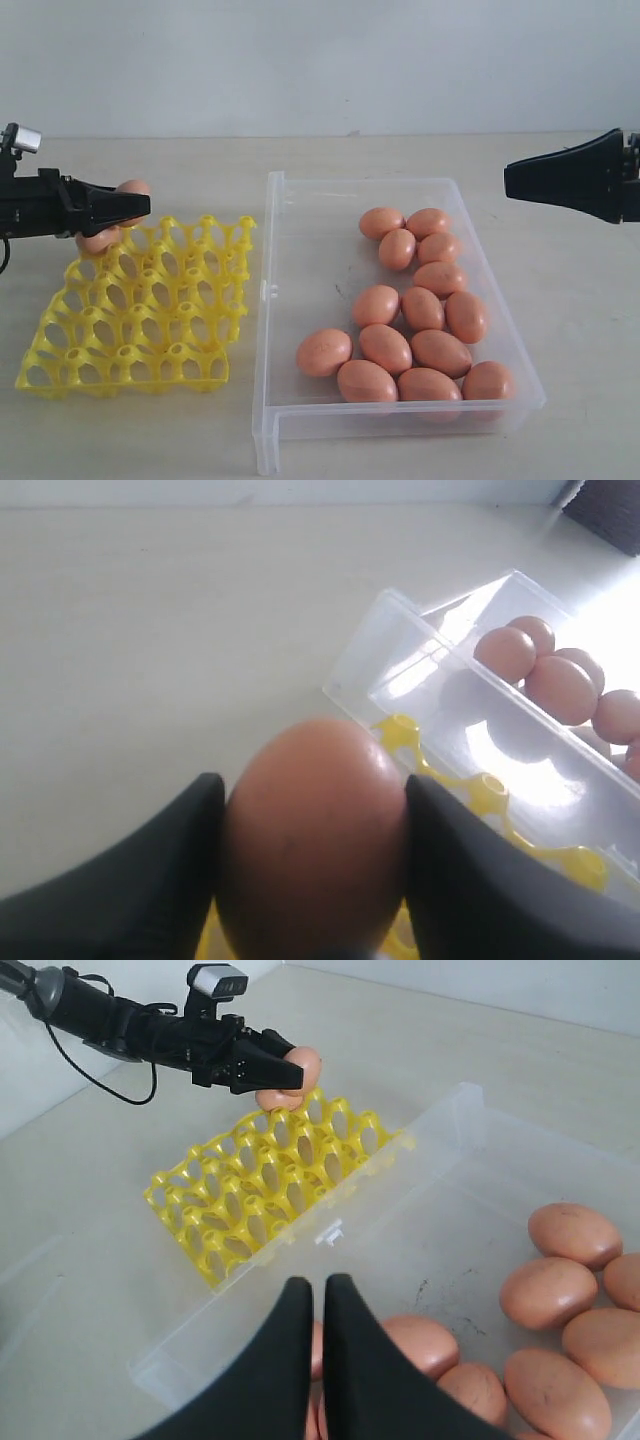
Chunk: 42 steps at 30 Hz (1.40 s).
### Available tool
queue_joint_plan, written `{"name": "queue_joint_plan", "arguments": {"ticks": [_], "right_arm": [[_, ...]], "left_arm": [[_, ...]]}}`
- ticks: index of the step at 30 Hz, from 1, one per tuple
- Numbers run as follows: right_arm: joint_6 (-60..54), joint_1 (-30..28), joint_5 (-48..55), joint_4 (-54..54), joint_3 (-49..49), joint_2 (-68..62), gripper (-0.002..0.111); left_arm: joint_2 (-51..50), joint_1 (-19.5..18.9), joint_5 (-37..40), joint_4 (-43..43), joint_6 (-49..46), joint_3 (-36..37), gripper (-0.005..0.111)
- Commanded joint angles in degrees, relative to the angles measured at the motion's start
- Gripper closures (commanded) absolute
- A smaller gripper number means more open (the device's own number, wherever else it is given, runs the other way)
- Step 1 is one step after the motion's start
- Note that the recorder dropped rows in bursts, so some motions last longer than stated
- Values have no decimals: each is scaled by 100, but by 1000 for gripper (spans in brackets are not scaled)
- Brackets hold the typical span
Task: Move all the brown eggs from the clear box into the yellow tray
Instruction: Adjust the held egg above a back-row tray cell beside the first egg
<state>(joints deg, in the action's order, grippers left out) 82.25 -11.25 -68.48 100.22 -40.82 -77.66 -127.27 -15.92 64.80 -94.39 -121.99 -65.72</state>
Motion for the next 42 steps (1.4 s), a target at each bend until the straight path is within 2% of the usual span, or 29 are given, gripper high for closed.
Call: {"name": "queue_joint_plan", "arguments": {"ticks": [1, 9, 19, 29, 36, 42], "right_arm": [[-76, -19, -29, -27, 17, 42, 109], [-76, -19, -29, -27, 17, 42, 109], [-75, -19, -39, -27, 17, 42, 109], [-99, -19, -41, -27, 17, 42, 109], [-139, -19, -30, -27, 17, 42, 109], [-191, -19, -30, -27, 17, 42, 109]], "left_arm": [[-81, 61, -26, 233, -18, -28, 103], [-81, 61, -180, 136, -18, -63, 103], [-81, 61, 442, 444, -18, -177, 103], [-81, 61, 464, 1242, -18, -190, 103], [-60, 61, 517, 877, -18, -287, 103], [-37, 210, 517, 1038, -18, -291, 103]]}}
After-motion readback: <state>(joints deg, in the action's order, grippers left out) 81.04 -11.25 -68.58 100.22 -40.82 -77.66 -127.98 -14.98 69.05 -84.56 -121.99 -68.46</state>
